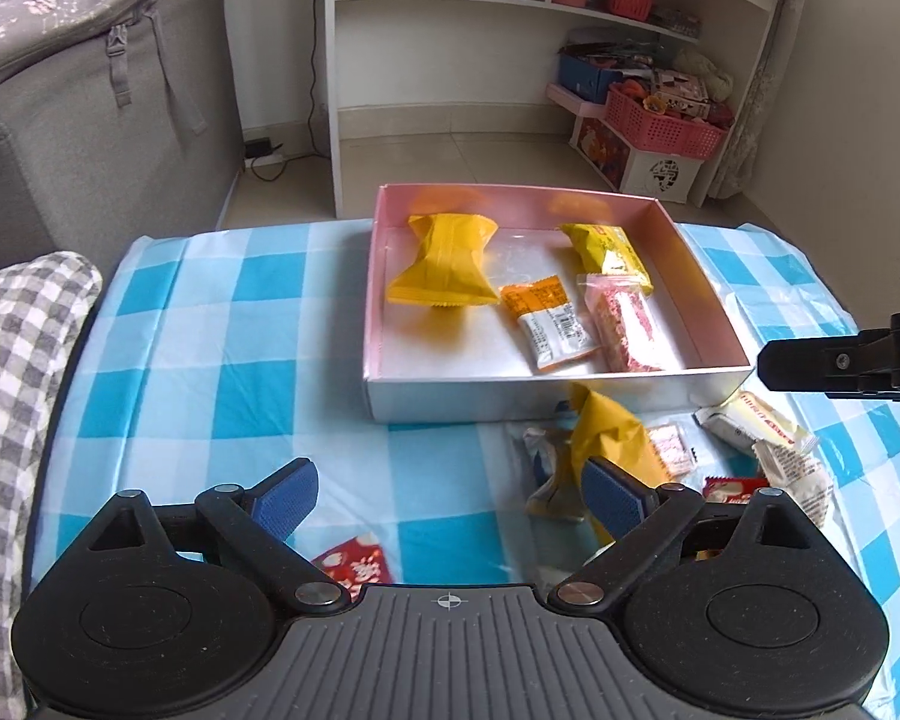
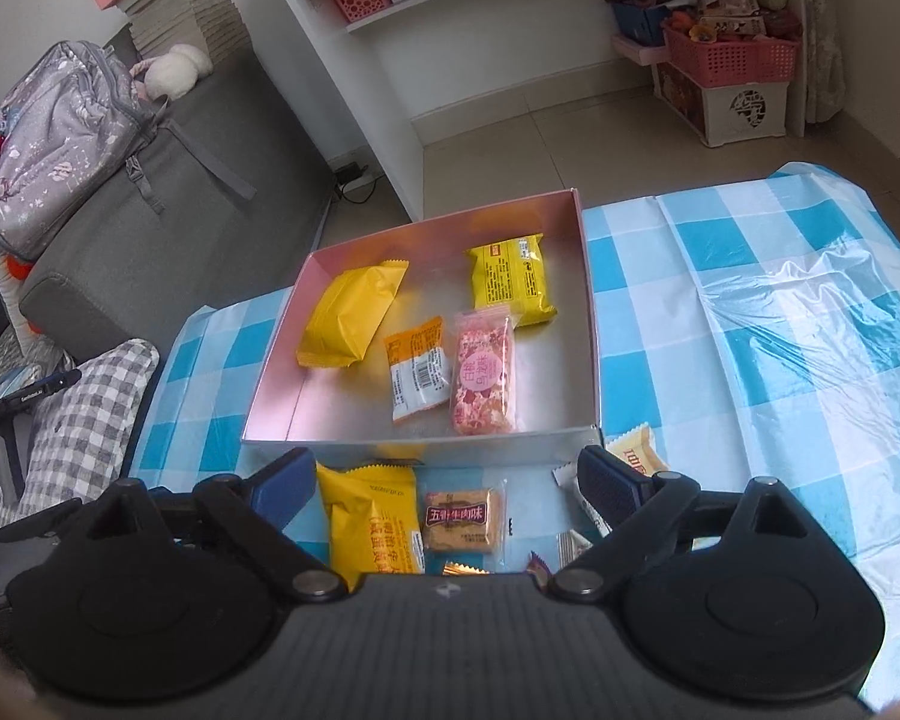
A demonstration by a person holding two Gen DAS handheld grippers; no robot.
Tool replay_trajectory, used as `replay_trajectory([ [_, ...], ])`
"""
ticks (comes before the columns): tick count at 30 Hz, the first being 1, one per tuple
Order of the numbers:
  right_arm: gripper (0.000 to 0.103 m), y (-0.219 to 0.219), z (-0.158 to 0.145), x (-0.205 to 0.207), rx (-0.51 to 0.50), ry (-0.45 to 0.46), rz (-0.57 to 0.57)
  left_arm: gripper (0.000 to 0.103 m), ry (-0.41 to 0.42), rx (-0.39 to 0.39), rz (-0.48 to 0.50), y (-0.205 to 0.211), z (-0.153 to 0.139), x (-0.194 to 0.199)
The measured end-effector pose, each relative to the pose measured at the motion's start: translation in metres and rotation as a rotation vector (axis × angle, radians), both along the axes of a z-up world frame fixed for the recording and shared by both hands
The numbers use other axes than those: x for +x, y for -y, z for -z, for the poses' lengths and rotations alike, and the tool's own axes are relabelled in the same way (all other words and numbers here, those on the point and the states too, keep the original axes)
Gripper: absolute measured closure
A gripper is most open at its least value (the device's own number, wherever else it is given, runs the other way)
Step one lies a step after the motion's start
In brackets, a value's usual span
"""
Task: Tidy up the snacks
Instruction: 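Grasp the red candy wrapper with the left tool while the right tool grasps a white printed bag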
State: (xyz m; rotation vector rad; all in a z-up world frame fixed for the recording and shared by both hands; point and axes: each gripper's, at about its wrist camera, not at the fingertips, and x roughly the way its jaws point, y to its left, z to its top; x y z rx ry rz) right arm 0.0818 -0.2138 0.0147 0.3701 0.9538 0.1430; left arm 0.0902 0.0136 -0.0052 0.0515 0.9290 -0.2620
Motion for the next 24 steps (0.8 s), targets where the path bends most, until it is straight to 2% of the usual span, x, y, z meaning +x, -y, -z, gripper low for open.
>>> replay_trajectory([
  [4,0.009,0.000,0.003,-0.017,-0.051,0.010,-0.037,0.007,0.008,0.017,-0.027,-0.026,0.009,-0.012],
  [8,0.008,0.006,0.006,-0.026,-0.141,0.010,-0.044,0.007,-0.031,0.046,-0.055,-0.042,0.025,-0.018],
  [10,0.008,0.014,0.010,-0.029,-0.137,-0.002,-0.033,0.007,-0.055,0.058,-0.060,-0.047,0.031,-0.020],
  [15,0.009,0.031,0.025,-0.029,-0.130,-0.059,0.022,0.008,-0.078,0.015,-0.051,-0.046,0.039,-0.026],
  [19,0.015,0.039,0.041,-0.024,-0.066,-0.126,0.053,0.010,-0.088,0.027,-0.053,-0.040,0.046,-0.023],
  [22,0.020,0.039,0.052,-0.023,-0.037,-0.186,0.061,0.021,-0.111,0.023,-0.064,-0.037,0.053,-0.020],
  [24,0.026,0.039,0.060,-0.022,-0.019,-0.218,0.065,0.032,-0.131,0.020,-0.078,-0.037,0.058,-0.017],
])
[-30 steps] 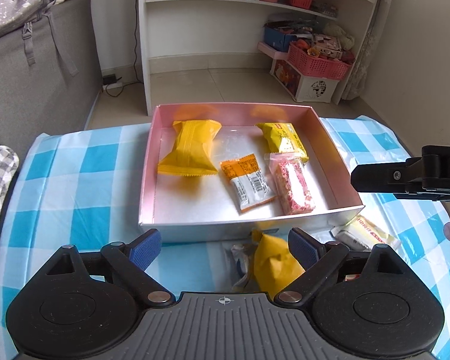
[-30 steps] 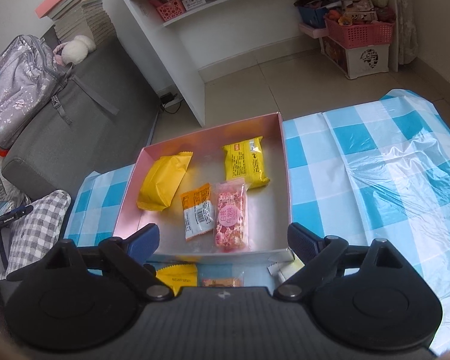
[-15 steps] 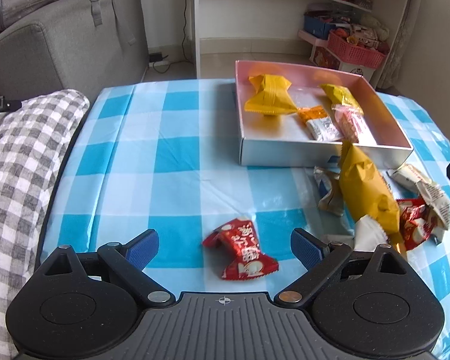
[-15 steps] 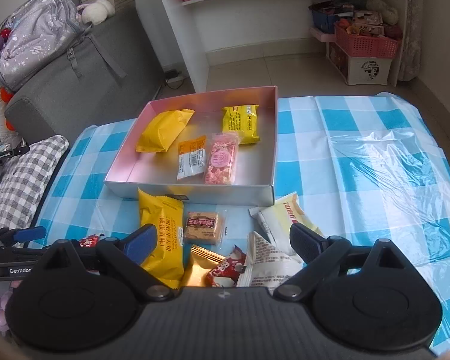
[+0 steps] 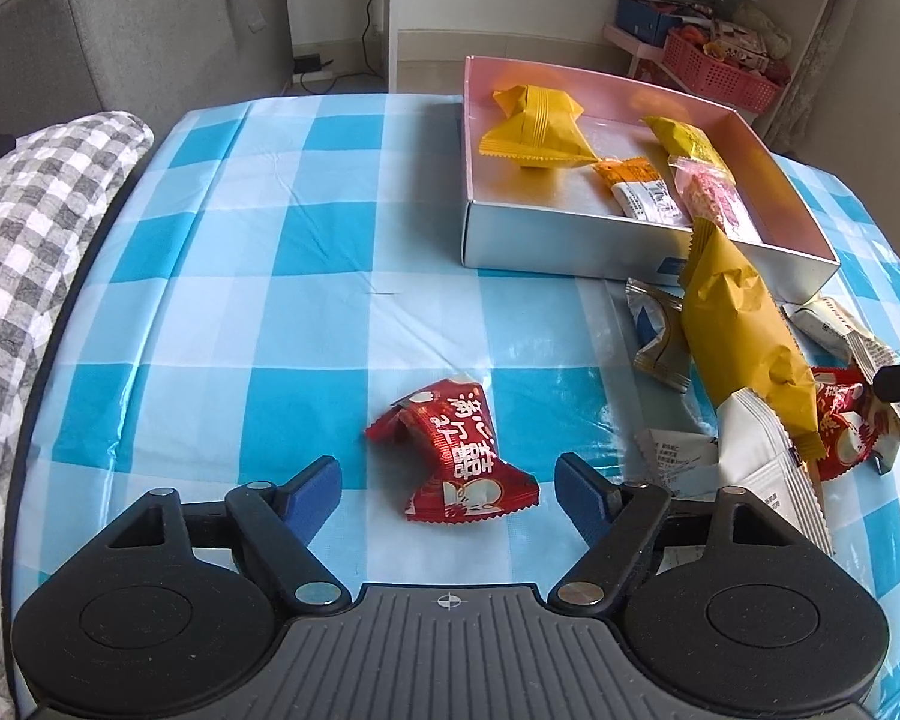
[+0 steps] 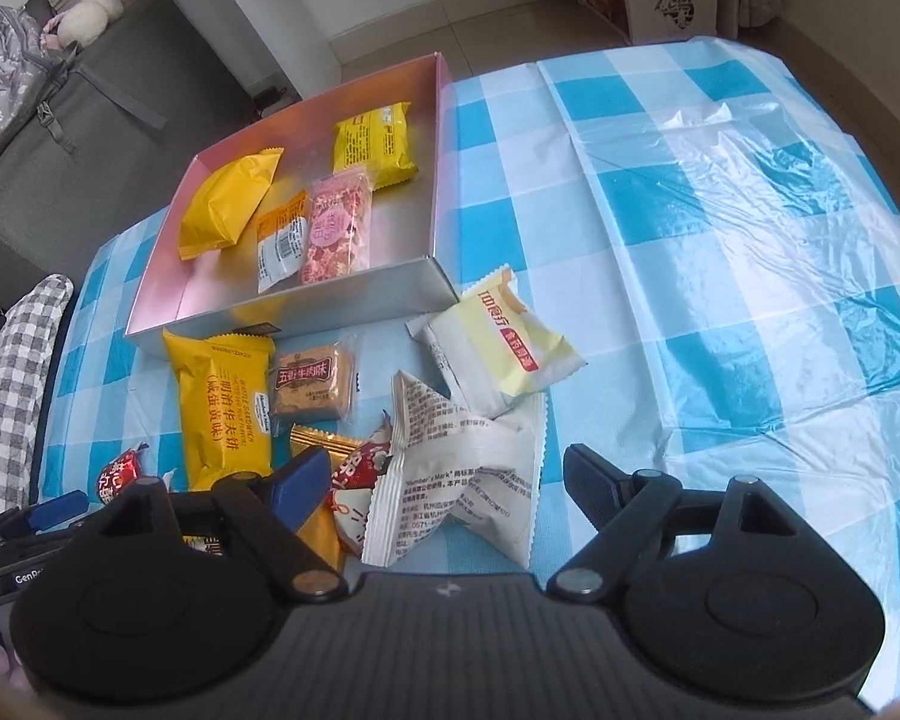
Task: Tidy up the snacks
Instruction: 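Grasp the red candy wrapper with the left tool while the right tool grasps a white printed bag, then carry the red candy and white bag into the pink box and release both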
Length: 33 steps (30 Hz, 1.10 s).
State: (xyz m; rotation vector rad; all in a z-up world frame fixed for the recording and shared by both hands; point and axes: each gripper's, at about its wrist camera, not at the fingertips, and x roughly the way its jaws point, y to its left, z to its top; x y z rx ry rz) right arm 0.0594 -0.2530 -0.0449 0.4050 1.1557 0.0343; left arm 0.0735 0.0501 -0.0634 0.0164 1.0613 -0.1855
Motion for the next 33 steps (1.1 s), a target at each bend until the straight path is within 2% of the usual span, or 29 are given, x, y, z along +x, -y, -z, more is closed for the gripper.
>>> replay_trajectory([
  [2,0.030,0.001,0.006,0.000,0.025,-0.026,0.014,0.040,-0.011,-0.005,-0.014,0.001,0.003,0.002],
  [4,0.039,0.001,0.010,0.001,0.044,-0.045,0.021,0.047,-0.013,-0.019,-0.020,0.001,0.005,0.005],
  [6,0.041,-0.001,0.013,0.001,0.035,-0.051,0.024,0.057,-0.010,-0.019,-0.018,0.005,0.007,0.007],
  [11,0.052,-0.001,0.008,0.000,0.009,-0.038,0.036,0.064,0.004,-0.013,-0.022,0.011,0.005,0.008],
  [12,0.059,-0.001,0.007,-0.001,-0.005,-0.035,0.035,0.078,0.007,-0.010,-0.017,0.012,0.005,0.008],
  [16,0.062,-0.003,0.004,-0.002,-0.034,-0.029,0.023,0.080,0.011,-0.011,0.002,0.014,0.001,0.006],
  [23,0.063,-0.004,-0.007,-0.006,-0.055,0.010,0.021,0.080,0.007,-0.025,0.004,0.012,-0.003,0.003],
  [33,0.063,0.005,-0.030,-0.001,0.008,0.072,0.074,0.080,0.068,-0.088,-0.020,0.008,-0.031,0.006],
])
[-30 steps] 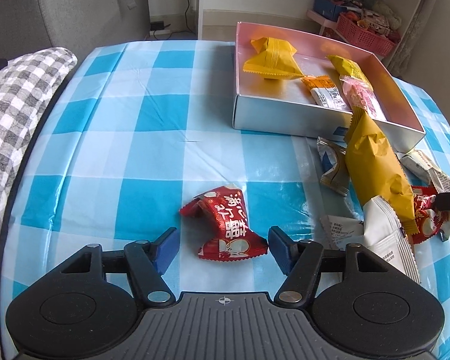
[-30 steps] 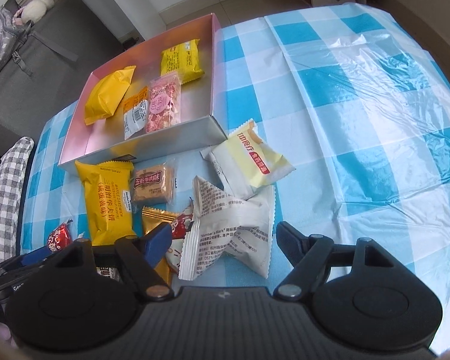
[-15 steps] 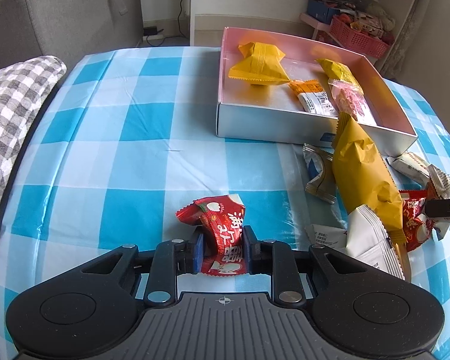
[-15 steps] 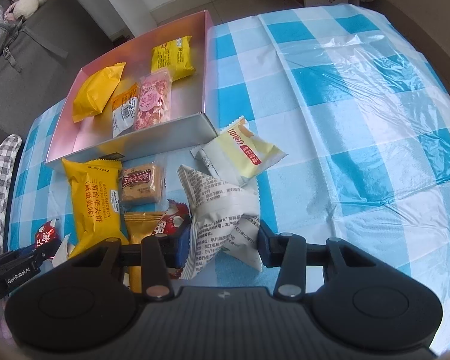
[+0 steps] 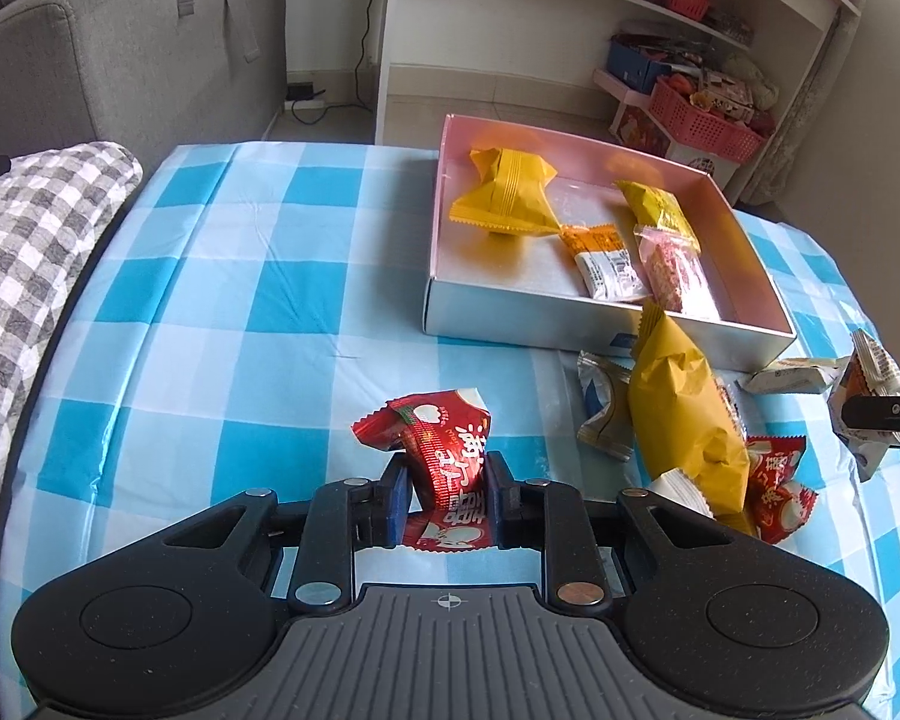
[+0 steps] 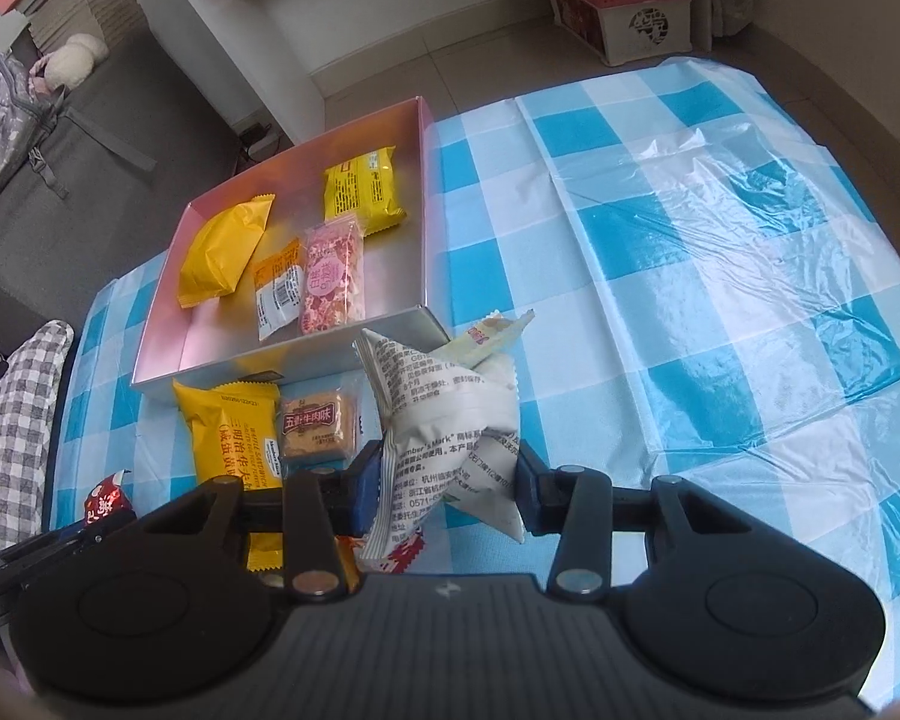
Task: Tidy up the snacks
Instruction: 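Carry the red candy and white bag into the pink box and release both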
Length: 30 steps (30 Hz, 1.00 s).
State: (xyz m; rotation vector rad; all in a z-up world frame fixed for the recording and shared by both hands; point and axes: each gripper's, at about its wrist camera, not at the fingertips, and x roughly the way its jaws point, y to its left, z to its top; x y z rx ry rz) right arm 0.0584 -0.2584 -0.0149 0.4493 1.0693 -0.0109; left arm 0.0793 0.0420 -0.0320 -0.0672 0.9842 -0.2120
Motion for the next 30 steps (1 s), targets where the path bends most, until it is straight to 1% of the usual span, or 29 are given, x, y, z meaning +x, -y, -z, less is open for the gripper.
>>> replay_trajectory([
  [7,0.063,-0.010,-0.012,0.012,0.054,0.055,0.007,0.081,0.065,-0.026,-0.020,0.007,-0.019,0.010],
  [11,0.063,-0.016,-0.017,0.020,0.070,0.086,0.007,0.080,0.090,-0.061,-0.040,0.010,-0.027,0.016],
  [17,0.063,-0.019,-0.020,0.032,0.088,0.133,0.021,0.080,0.143,-0.046,-0.035,0.020,-0.034,0.028],
  [22,0.063,-0.024,-0.019,0.050,0.072,0.168,0.005,0.080,0.158,-0.062,-0.023,0.029,-0.033,0.051],
  [25,0.063,-0.026,-0.017,0.063,0.086,0.188,-0.013,0.080,0.174,-0.061,0.006,0.039,-0.029,0.066],
  [30,0.063,-0.031,-0.011,0.077,0.071,0.206,-0.048,0.080,0.171,-0.061,0.028,0.051,-0.015,0.083],
])
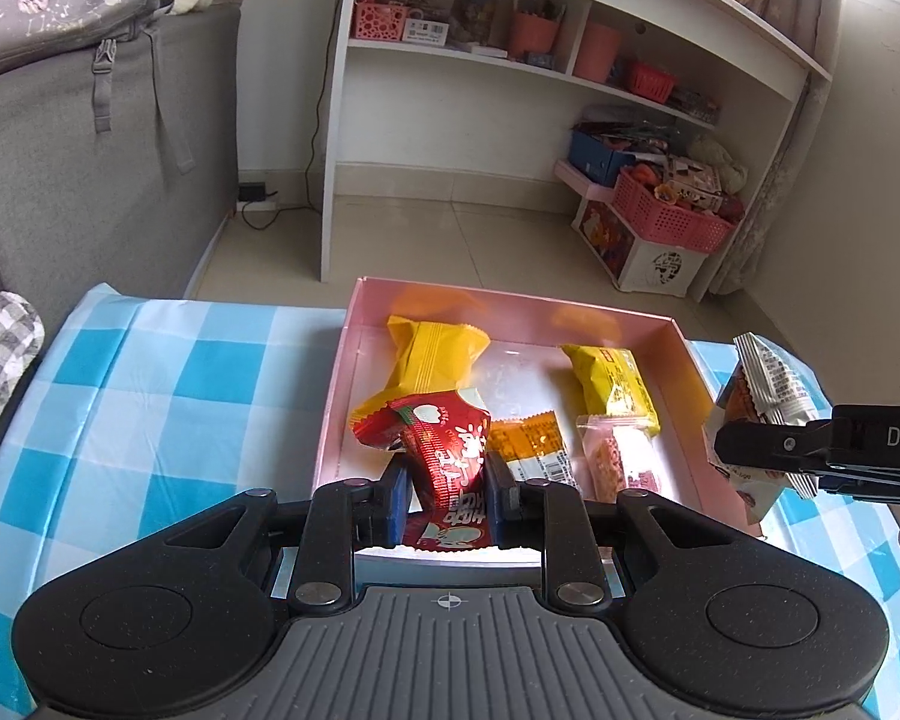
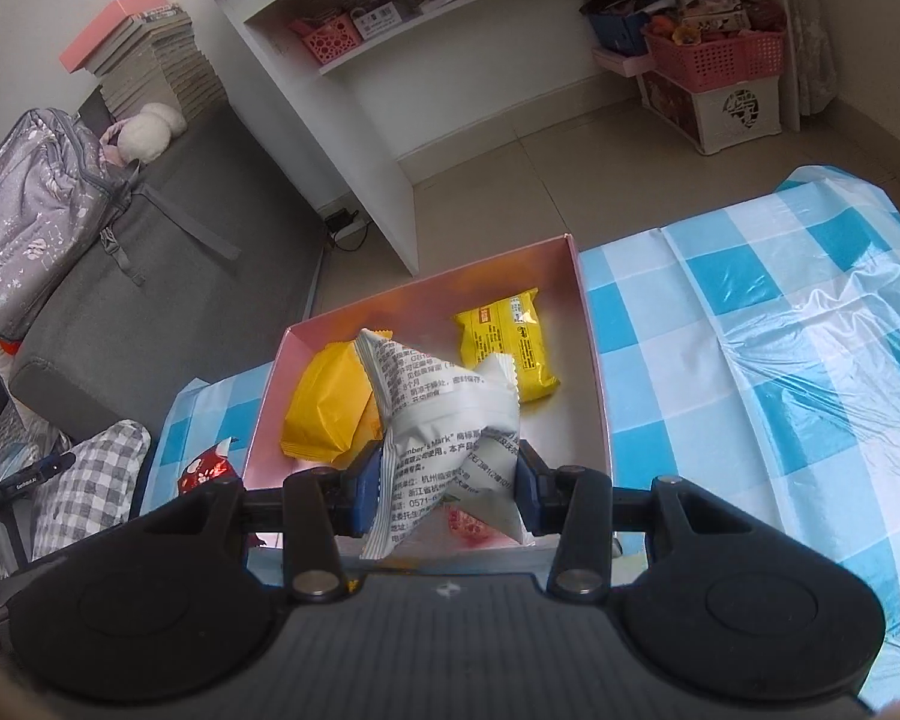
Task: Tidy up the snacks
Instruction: 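Carry the red candy and white bag into the pink box and release both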
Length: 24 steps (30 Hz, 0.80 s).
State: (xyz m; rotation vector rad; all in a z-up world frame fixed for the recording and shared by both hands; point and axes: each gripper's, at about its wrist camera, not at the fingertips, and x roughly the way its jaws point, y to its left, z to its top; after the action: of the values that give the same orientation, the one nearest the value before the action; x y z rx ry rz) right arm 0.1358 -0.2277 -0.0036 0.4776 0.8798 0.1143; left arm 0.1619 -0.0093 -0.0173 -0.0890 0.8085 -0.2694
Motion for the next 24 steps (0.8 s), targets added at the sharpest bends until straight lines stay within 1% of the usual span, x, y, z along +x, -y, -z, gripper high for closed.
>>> replay_trajectory([
  [3,0.063,0.002,0.006,0.005,0.015,0.000,-0.004,0.080,-0.004,0.031,0.005,0.005,0.009,0.005],
  [8,0.062,-0.002,0.016,0.009,0.018,0.003,-0.026,0.080,-0.011,0.033,-0.008,0.008,0.019,0.011],
  [14,0.062,-0.008,0.025,0.011,-0.051,-0.044,-0.007,0.079,-0.023,0.027,-0.034,0.006,0.026,0.016],
  [17,0.057,-0.008,0.027,0.011,-0.056,-0.056,-0.005,0.077,-0.024,0.030,-0.044,0.005,0.027,0.016],
  [18,0.054,-0.007,0.026,0.010,-0.058,-0.051,0.001,0.077,-0.023,0.032,-0.045,0.005,0.026,0.016],
  [19,0.053,-0.007,0.024,0.009,-0.056,-0.047,0.006,0.077,-0.022,0.031,-0.045,0.005,0.026,0.016],
  [20,0.053,-0.005,0.022,0.008,-0.051,-0.042,0.008,0.074,-0.021,0.028,-0.043,0.004,0.025,0.016],
  [21,0.051,-0.004,0.021,0.007,-0.044,-0.036,0.010,0.067,-0.020,0.028,-0.043,0.004,0.025,0.016],
  [22,0.049,-0.003,0.019,0.006,-0.039,-0.031,0.013,0.063,-0.019,0.030,-0.044,0.004,0.025,0.015],
  [23,0.048,-0.003,0.018,0.006,-0.039,-0.027,0.014,0.056,-0.017,0.034,-0.046,0.005,0.024,0.015],
  [24,0.045,-0.002,0.018,0.006,-0.041,-0.025,0.015,0.054,-0.016,0.039,-0.046,0.006,0.024,0.015],
])
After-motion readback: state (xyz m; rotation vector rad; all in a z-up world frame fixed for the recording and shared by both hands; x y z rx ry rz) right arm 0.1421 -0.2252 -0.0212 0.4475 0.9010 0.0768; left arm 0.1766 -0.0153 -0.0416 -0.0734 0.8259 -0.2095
